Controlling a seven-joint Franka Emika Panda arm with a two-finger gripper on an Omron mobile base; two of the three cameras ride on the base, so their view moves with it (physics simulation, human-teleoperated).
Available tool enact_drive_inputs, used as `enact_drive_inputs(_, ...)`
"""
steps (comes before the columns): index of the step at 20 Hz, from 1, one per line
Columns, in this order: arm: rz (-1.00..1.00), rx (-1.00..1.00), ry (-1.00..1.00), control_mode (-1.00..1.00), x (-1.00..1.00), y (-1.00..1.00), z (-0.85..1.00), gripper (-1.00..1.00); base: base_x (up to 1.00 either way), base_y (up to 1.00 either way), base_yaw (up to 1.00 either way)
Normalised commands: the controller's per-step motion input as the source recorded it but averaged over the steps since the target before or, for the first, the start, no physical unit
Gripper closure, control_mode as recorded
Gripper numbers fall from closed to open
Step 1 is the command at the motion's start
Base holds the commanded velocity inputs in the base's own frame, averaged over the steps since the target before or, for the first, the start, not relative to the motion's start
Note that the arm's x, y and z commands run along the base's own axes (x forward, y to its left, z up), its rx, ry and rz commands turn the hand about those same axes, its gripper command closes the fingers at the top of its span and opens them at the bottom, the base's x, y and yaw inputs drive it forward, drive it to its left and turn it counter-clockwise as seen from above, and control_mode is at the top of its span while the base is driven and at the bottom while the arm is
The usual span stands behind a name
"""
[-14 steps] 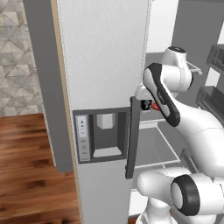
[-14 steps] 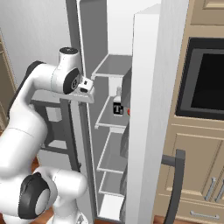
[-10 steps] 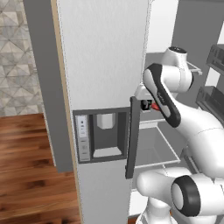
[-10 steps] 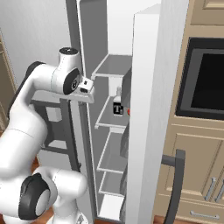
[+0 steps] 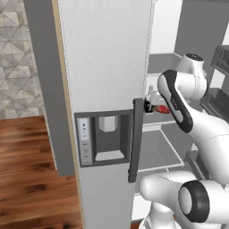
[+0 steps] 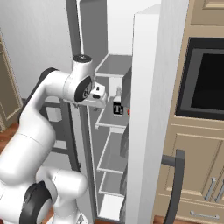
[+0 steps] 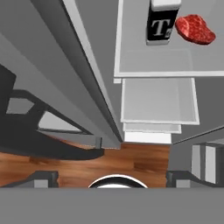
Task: Pick steak from the fridge and place it on the plate on the counter.
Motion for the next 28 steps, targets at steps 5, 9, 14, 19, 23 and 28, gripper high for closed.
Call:
enact_drive_inputs(5,0.00,0.00,0.00,-1.00,0.00,-0.49,-0.16,-1.00,0.00,0.00,0.00)
enact_drive_inputs(9,0.00,0.00,0.00,-1.00,0.03,-0.41,-0.15,-1.00,0.00,0.00,0.00)
enact_drive_inputs(14,0.01,0.00,0.00,-1.00,0.09,-0.29,-0.21,-1.00,0.00,0.00,0.00)
enact_drive_inputs(19,0.06,0.00,0.00,-1.00,0.19,-0.27,-0.14,-1.00,0.00,0.00,0.00)
enact_drive_inputs(23,0.06,0.00,0.03,-1.00,0.19,-0.24,-0.11,-1.00,0.00,0.00,0.00)
enact_drive_inputs(28,0.05,0.00,0.07,-1.00,0.18,-0.22,-0.07,-1.00,0.00,0.00,0.00)
